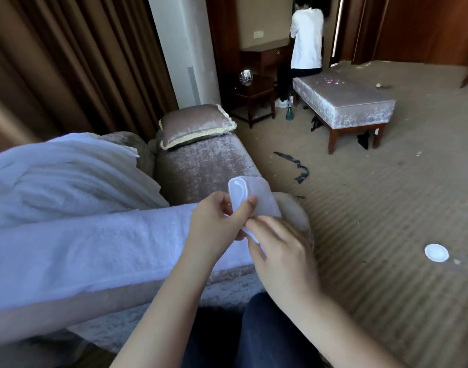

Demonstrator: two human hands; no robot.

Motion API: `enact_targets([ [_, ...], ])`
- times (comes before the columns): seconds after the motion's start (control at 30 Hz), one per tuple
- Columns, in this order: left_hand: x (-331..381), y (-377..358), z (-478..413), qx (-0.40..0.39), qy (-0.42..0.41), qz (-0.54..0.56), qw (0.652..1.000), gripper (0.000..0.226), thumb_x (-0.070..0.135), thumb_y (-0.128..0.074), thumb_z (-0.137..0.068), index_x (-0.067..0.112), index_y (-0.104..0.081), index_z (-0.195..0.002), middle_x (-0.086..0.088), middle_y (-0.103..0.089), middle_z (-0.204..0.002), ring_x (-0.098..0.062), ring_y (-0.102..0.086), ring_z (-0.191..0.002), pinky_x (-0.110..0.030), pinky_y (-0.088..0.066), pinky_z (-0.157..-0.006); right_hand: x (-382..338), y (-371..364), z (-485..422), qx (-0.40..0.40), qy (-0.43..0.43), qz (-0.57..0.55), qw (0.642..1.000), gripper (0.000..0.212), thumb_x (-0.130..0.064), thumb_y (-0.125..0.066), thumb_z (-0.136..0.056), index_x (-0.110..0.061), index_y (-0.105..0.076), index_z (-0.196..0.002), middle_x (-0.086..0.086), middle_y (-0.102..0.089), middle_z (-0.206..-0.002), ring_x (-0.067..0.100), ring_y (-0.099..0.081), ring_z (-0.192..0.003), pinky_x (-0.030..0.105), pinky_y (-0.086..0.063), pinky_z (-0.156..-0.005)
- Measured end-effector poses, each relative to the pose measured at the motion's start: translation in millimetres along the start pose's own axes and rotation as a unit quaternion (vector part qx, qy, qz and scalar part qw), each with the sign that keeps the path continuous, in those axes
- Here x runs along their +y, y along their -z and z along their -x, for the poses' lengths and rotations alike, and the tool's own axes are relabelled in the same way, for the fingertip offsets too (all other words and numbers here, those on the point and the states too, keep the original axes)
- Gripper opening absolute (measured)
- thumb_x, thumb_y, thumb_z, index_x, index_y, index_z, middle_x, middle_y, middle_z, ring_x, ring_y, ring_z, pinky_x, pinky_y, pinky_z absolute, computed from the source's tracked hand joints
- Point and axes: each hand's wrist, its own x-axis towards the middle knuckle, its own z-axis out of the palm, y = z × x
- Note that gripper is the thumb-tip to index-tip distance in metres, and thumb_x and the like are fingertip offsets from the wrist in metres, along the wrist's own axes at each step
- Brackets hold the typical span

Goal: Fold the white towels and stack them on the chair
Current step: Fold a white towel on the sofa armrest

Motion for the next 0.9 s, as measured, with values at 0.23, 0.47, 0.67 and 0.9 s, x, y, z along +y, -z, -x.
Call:
enact_targets([
  [0.23,-3,62,-8,0.017,-0.013,0.001,1.000,0.043,0.024,-0.065,-0.079,-0.017,-0.054,-0.081,-0.035,-0.052,-0.069,-0.021,-0.055,-0.060,-0.037,-0.056,-0.056,-6,-41,37,0.102,-0.138,-0.059,0.983,0.070,0.000,-0.077,-0.066,-0.014,-0.046,-0.126,0.005,-0.056,-0.126,0.023,-0.053,-0.117,0.050,-0.045,-0.097],
  [0.47,-1,140,-32,0.043,0.000,0.026,0.999,0.046,0.032,-0.067,-0.079,-0.013,-0.056,-0.084,-0.013,-0.050,-0.065,-0.019,-0.045,-0.057,-0.030,-0.037,-0.059,-11,-86,15,0.065,-0.170,-0.088,0.979,0.058,0.011,-0.070,-0.066,-0.013,-0.061,-0.117,-0.003,-0.055,-0.122,0.024,-0.056,-0.109,0.045,-0.050,-0.087],
  [0.67,-57,182,-20,0.063,0.081,-0.035,0.994,0.024,0.015,-0.063,-0.093,-0.005,-0.064,-0.080,-0.002,-0.064,-0.059,-0.012,-0.063,-0.057,-0.021,-0.050,-0.055,8,-91,9,-0.058,-0.014,-0.004,0.998,0.087,0.030,-0.058,-0.047,-0.013,-0.065,-0.123,0.005,-0.058,-0.131,0.023,-0.048,-0.120,0.043,-0.053,-0.085],
  [0.9,-100,196,-12,0.130,0.113,-0.127,0.977,0.015,0.018,-0.058,-0.094,0.010,-0.060,-0.106,0.000,-0.057,-0.063,-0.018,-0.052,-0.059,-0.022,-0.040,-0.056,-1,-97,5,-0.210,0.058,-0.016,0.976,0.088,0.025,-0.055,-0.060,-0.014,-0.052,-0.139,0.003,-0.043,-0.149,0.019,-0.028,-0.142,0.043,-0.044,-0.103],
])
